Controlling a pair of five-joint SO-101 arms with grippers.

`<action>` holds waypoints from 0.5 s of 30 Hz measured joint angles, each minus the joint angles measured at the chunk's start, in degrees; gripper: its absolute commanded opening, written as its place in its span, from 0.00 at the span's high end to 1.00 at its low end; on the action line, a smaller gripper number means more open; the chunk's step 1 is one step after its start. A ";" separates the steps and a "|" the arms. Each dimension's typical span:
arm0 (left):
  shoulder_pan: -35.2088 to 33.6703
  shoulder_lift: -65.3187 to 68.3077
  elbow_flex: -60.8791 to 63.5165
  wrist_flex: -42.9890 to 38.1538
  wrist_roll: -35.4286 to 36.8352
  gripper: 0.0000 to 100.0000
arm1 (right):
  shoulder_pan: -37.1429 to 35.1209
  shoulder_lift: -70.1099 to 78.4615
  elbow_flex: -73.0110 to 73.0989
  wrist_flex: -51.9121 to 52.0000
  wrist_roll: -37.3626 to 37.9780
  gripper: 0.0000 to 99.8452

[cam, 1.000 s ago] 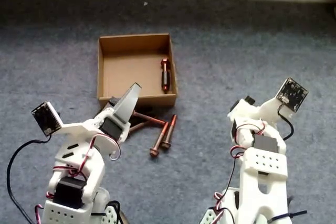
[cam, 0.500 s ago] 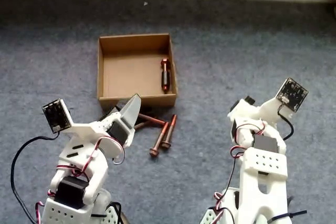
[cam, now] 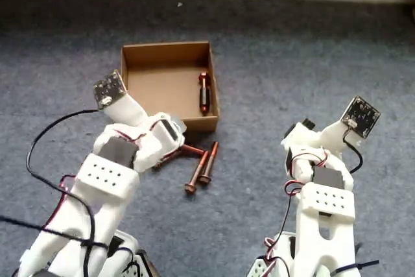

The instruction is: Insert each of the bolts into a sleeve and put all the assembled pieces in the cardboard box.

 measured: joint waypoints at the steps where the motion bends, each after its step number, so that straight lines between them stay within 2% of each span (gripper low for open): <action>1: 0.97 3.16 -0.70 0.00 0.88 0.77 | 0.00 0.00 0.00 0.00 0.00 0.99; 6: 4.57 13.01 -3.08 0.00 3.96 0.64 | 0.00 0.00 0.00 0.00 0.00 0.99; 15: 3.87 21.89 -3.78 -2.11 5.19 0.71 | 0.00 0.00 0.00 0.00 0.00 0.99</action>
